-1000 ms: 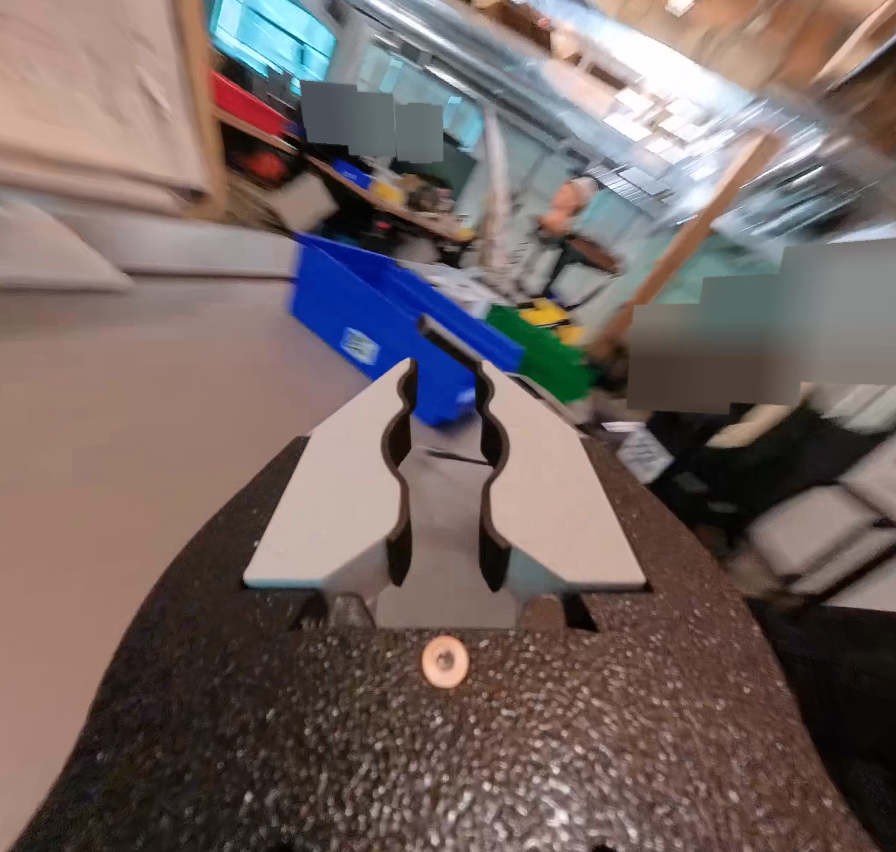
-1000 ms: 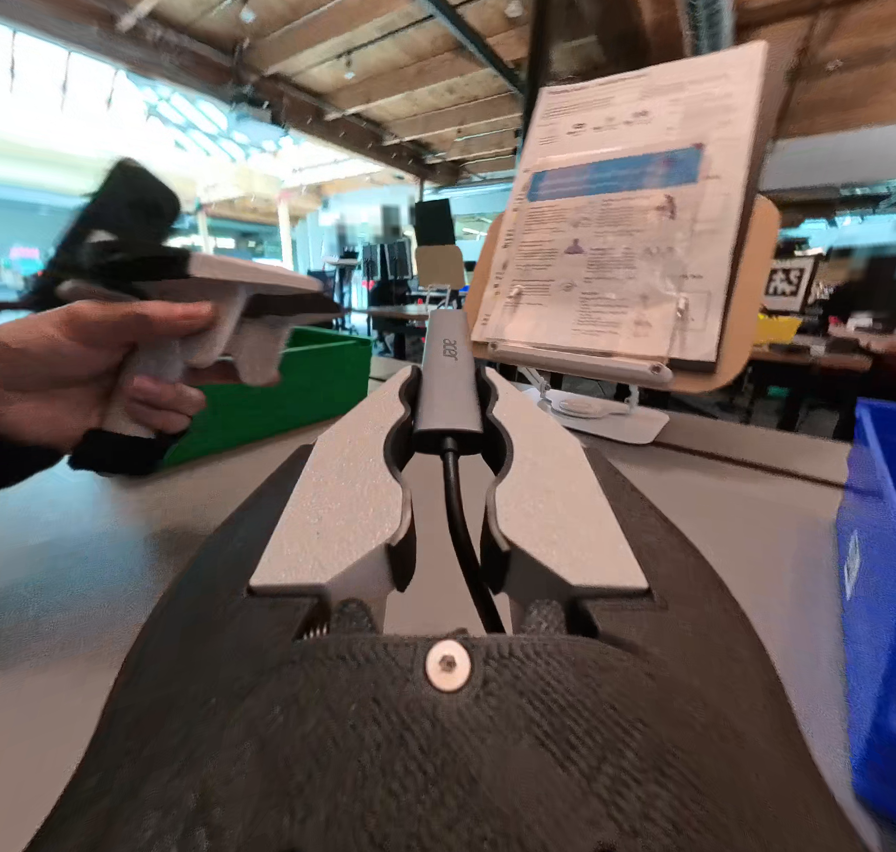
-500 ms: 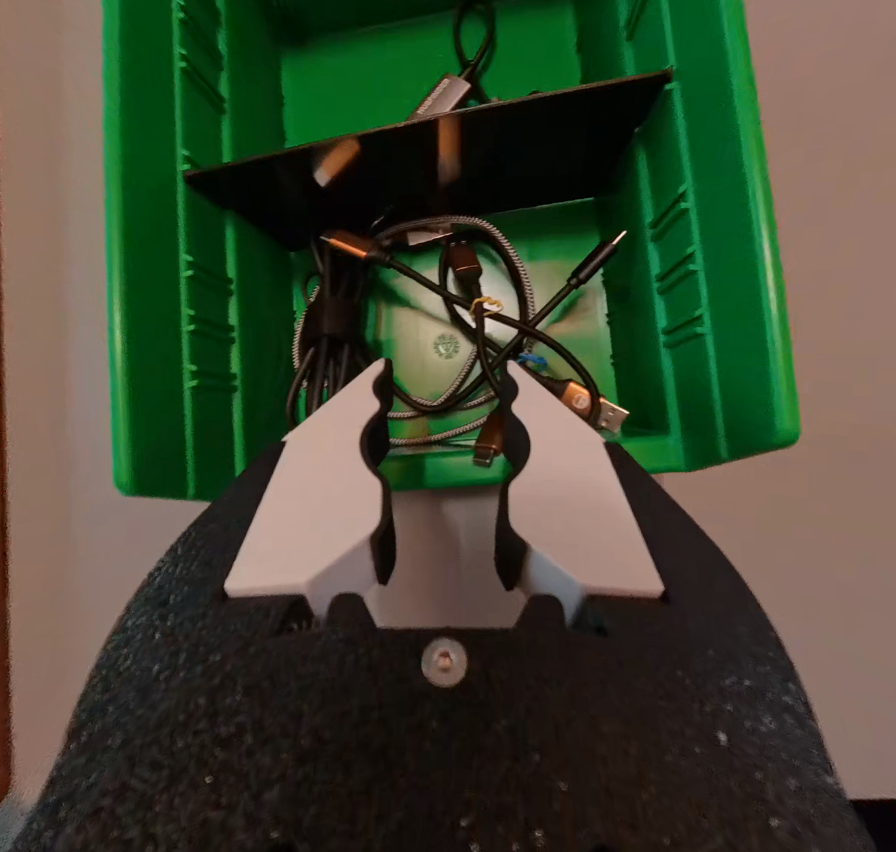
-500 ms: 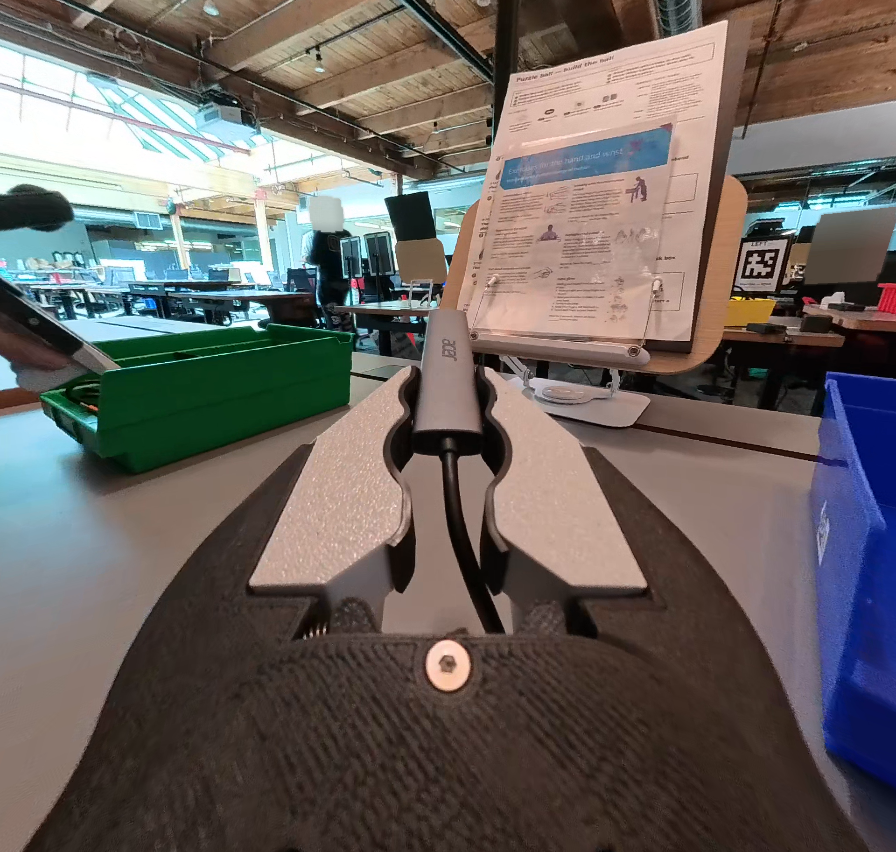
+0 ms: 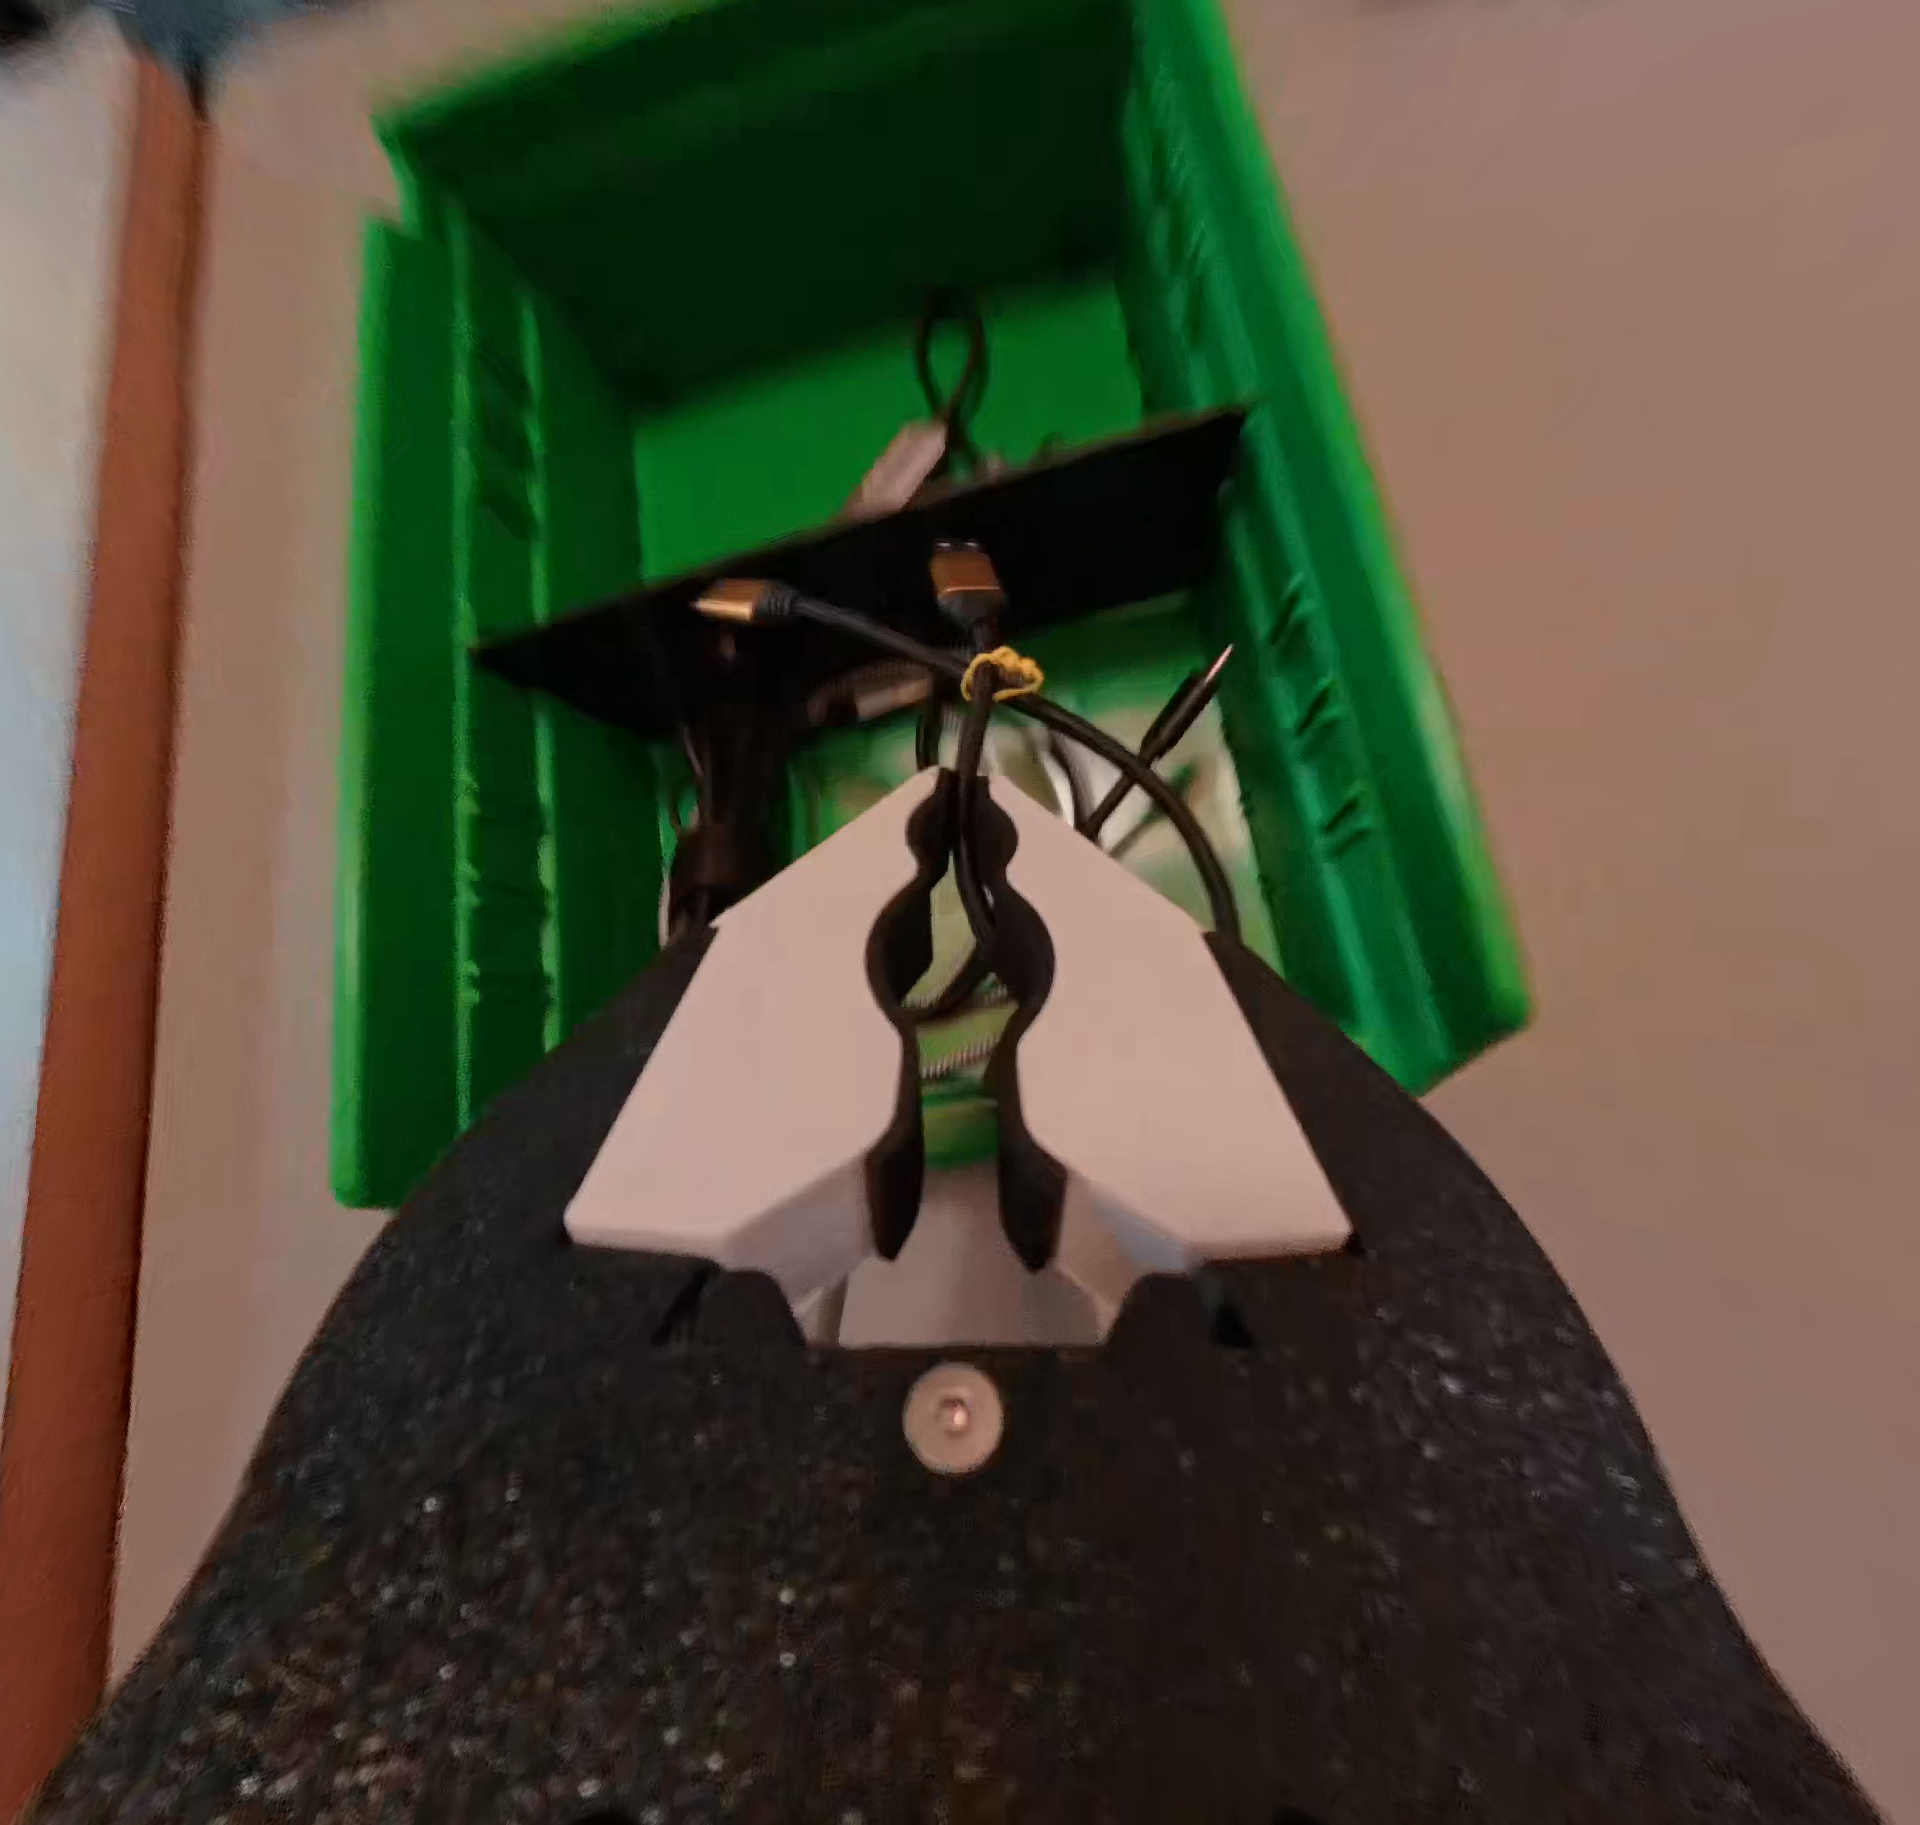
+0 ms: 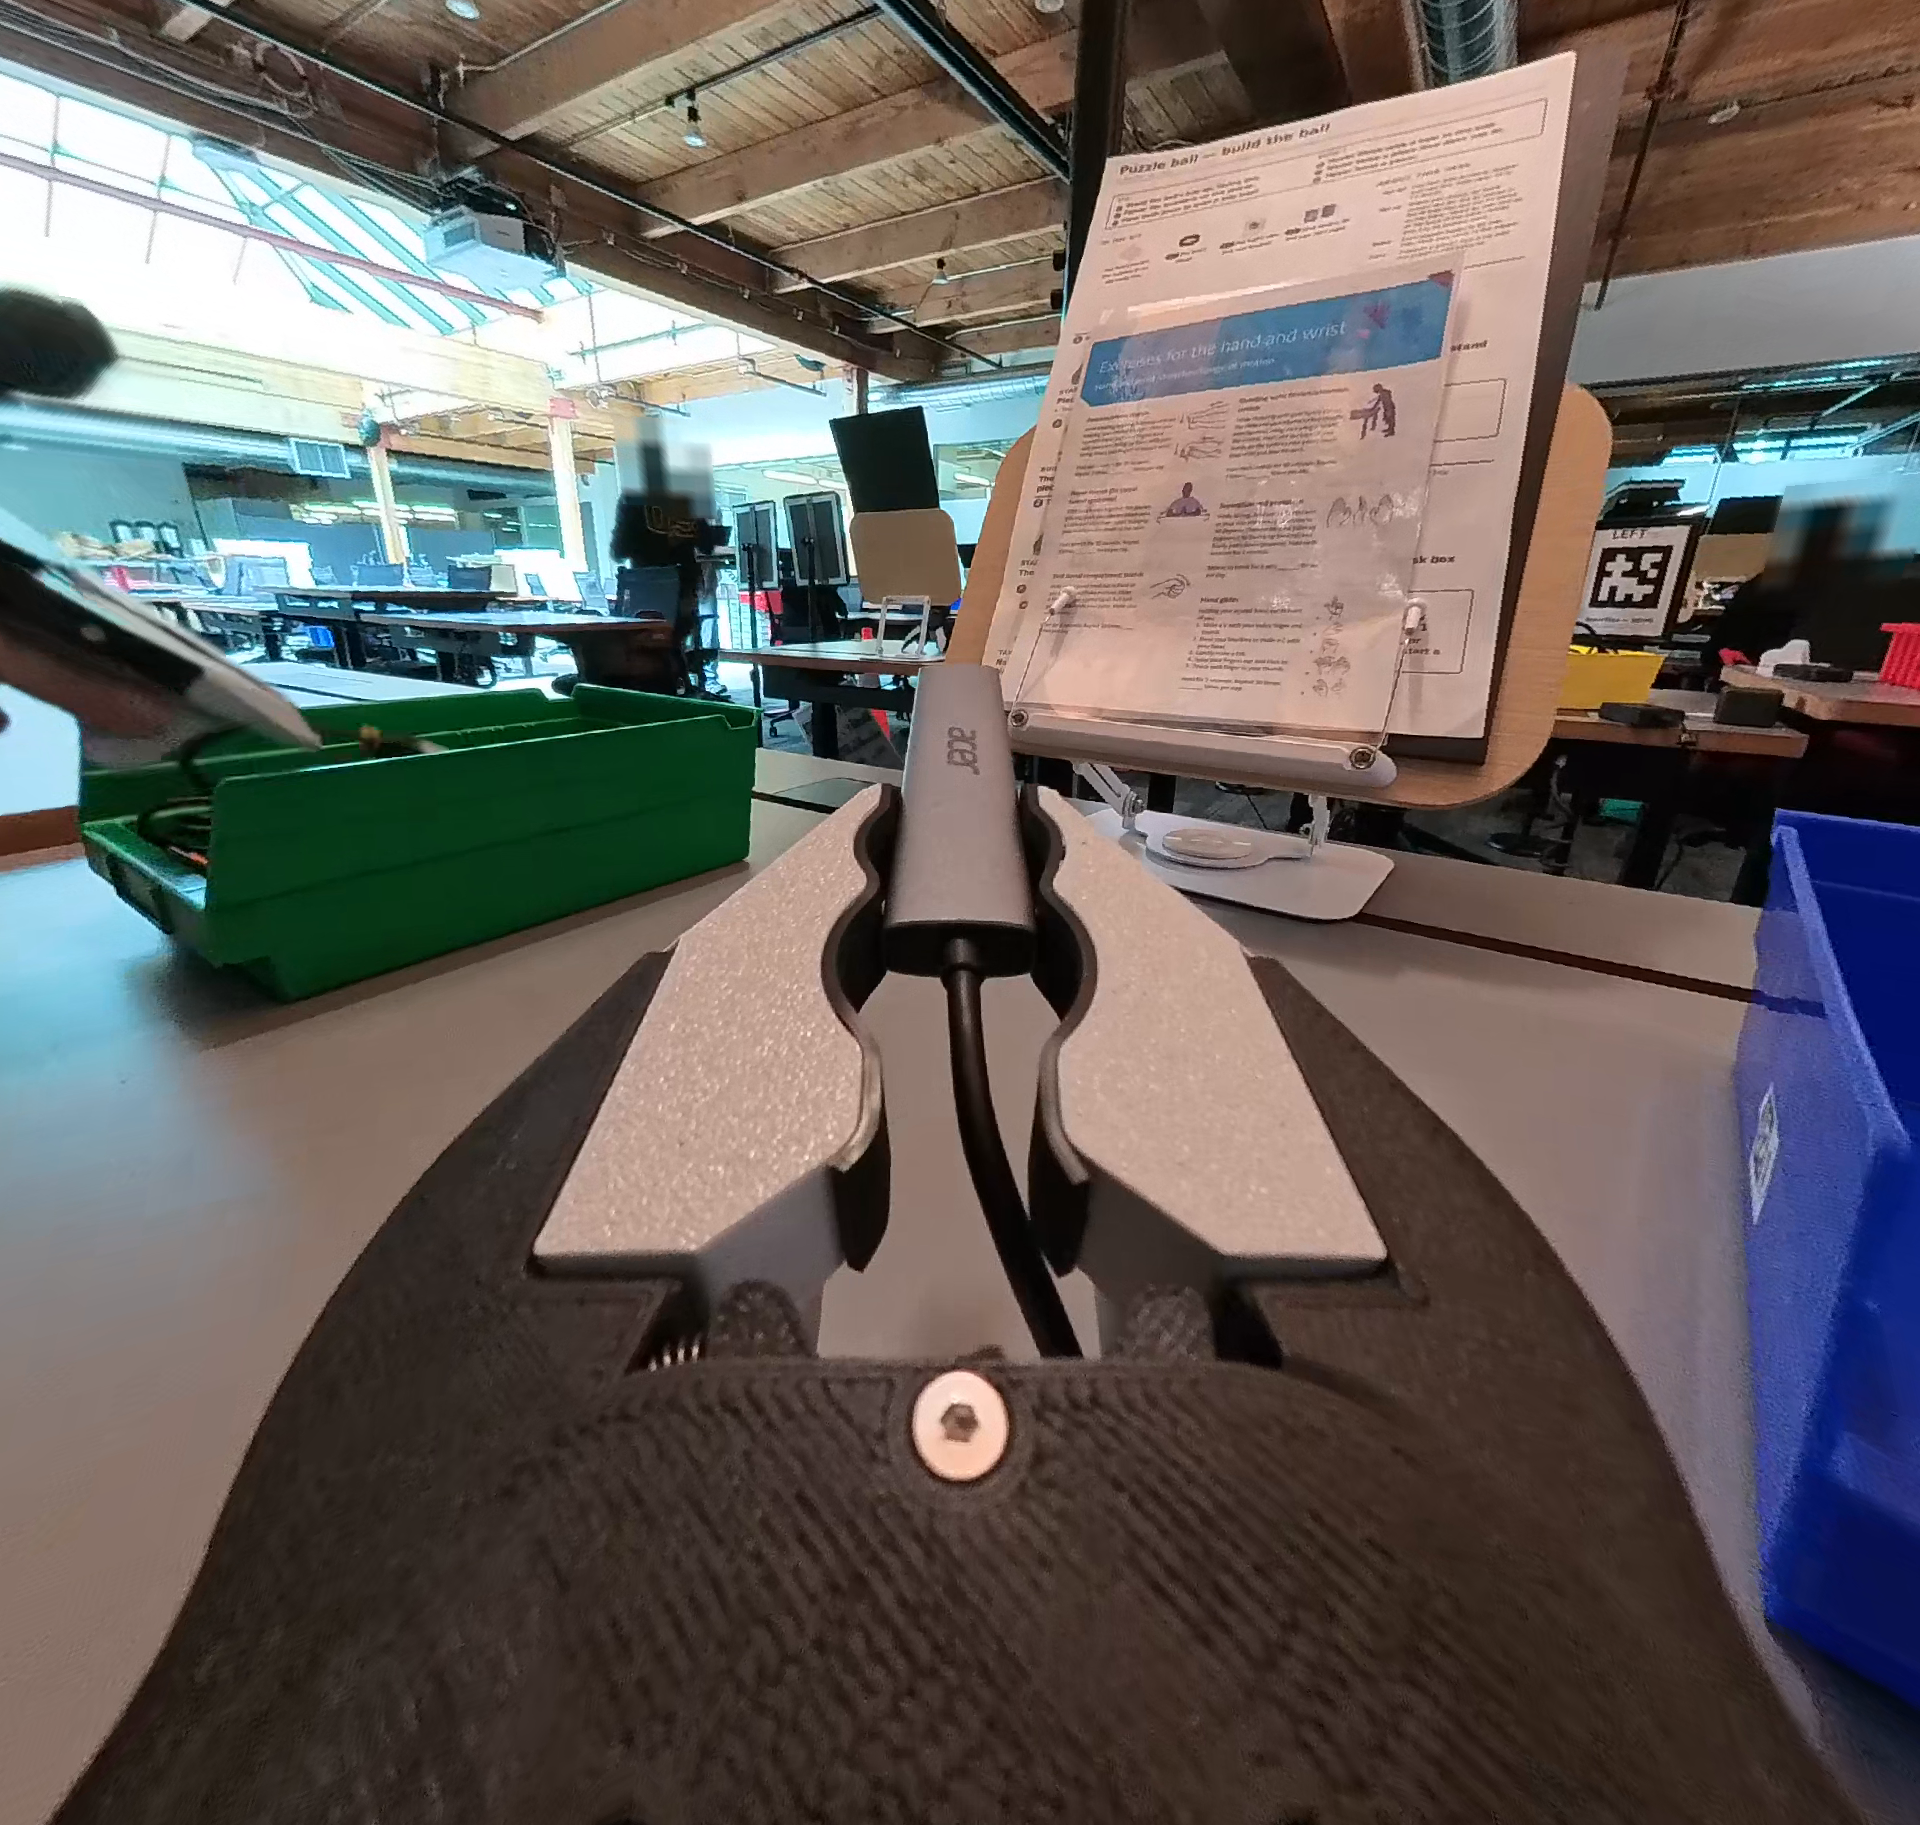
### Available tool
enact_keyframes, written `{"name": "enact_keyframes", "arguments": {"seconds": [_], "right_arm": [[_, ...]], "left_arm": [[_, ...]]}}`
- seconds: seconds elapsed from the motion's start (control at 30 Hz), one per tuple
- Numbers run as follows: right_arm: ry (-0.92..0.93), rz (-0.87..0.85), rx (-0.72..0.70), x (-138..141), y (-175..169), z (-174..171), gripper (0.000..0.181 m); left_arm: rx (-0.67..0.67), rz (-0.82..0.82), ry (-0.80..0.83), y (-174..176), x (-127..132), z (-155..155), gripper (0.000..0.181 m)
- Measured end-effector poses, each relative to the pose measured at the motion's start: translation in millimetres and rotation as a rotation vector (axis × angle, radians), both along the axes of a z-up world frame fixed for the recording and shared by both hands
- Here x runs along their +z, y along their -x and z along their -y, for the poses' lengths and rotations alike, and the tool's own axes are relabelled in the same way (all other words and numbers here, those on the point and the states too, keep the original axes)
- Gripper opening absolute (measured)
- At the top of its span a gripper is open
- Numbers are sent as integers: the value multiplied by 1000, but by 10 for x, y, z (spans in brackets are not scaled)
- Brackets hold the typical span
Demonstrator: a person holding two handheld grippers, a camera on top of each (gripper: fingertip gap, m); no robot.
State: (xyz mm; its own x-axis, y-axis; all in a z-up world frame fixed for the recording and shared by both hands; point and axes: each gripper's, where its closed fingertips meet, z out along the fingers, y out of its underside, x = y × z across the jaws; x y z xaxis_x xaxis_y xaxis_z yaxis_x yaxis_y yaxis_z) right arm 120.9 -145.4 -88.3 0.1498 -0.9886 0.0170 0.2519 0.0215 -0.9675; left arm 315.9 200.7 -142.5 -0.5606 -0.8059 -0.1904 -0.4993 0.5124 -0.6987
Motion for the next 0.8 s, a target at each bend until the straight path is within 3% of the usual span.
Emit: {"name": "enact_keyframes", "arguments": {"seconds": [0.03, 0.17, 0.3, 0.43, 0.57, 0.7, 0.8], "right_arm": [[1, 2, 1, 3, 2, -3, 21], [4, 15, -4, 24, 19, 4, 21], [-17, 40, -20, 61, 50, 62, 21], [-34, 47, -27, 70, 66, 102, 22], [-28, 47, -28, 67, 73, 106, 22], [-27, 45, -26, 64, 68, 104, 22], [-24, 41, -25, 60, 63, 101, 22]], "left_arm": [[-39, 75, 48, 19, 179, 73, 1], [-256, 317, 257, 288, 876, 437, 1], [-652, 391, 348, 849, 1127, 1000, 1], [-1019, 258, 343, 1329, 772, 1579, 1], [-1313, 131, 140, 1600, 4, 1879, 1], [-1379, -51, -89, 1666, -614, 1850, 1], [-1367, -152, -176, 1750, -730, 1792, 1]]}}
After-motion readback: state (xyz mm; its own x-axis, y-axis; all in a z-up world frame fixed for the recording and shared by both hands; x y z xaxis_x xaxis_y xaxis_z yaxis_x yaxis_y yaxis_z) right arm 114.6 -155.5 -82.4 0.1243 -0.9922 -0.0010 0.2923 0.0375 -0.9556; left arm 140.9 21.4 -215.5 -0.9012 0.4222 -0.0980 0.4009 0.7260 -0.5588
